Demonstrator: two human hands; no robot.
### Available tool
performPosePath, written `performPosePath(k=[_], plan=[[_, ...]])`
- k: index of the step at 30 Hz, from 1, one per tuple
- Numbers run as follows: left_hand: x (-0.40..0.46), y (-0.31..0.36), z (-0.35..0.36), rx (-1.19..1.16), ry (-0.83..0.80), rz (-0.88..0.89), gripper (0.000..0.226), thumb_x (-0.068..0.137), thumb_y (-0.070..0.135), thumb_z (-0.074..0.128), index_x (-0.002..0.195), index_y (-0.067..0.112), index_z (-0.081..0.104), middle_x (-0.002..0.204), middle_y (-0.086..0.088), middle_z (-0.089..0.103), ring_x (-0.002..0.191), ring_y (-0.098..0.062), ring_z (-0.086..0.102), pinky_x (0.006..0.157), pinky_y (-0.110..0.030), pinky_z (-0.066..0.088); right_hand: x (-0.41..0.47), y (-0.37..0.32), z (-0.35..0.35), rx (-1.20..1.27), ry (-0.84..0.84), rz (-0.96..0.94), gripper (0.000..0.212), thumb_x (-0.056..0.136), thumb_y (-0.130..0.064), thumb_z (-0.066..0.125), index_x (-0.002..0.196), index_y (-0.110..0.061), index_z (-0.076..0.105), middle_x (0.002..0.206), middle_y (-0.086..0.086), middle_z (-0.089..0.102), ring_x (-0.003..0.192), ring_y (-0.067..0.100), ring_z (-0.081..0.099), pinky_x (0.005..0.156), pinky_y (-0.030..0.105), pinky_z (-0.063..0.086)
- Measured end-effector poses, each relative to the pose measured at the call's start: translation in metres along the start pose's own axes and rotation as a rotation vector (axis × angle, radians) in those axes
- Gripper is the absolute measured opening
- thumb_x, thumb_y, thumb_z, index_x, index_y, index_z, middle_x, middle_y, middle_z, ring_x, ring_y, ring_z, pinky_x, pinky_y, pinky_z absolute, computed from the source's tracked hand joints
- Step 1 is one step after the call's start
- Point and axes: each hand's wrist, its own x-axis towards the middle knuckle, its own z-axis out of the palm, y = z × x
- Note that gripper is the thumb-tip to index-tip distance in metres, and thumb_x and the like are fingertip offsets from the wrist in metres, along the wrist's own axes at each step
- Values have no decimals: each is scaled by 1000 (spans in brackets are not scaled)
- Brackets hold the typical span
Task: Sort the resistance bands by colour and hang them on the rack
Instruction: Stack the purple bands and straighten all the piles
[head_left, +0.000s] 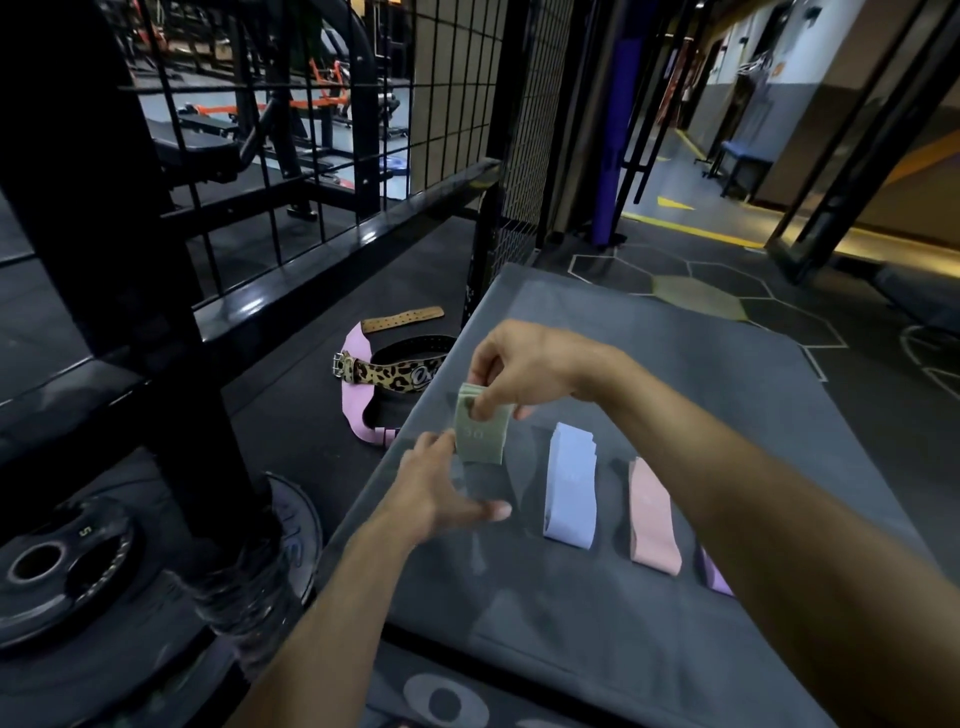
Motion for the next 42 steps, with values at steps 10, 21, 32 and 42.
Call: performPosePath(k=[10,21,32,42], plan=[[4,14,63,-458,567,-94,64,61,53,87,113,39,52,104,16,62,89,-3,64,77,-34,57,-4,3,-5,117,54,41,11,80,-16,78,87,-11,73,90,7,72,79,26,74,73,40,64],[11,14,69,-477,549,-94,39,74,30,83,105,30,58,85,14,69,81,-7,68,69,-28,55,-1,21,-6,198,38,32,17,80,-13,79,92,-4,72,98,16,73,79,27,74,70,36,64],[6,25,69,-439,635,-112,52,74,44,81,115,35,51,91,13,69,86,-14,68,76,-36,55,7,22,1,267,5,-8,16,80,-10,80,93,-6,71,101,16,72,93,29,73,77,43,64],[-4,26,62,-276,572,-142,34,77,39,76,96,34,48,78,15,64,72,-13,64,67,-34,53,8,31,-11,171,68,-23,11,80,-9,78,89,-6,71,88,10,73,86,27,74,76,42,64]])
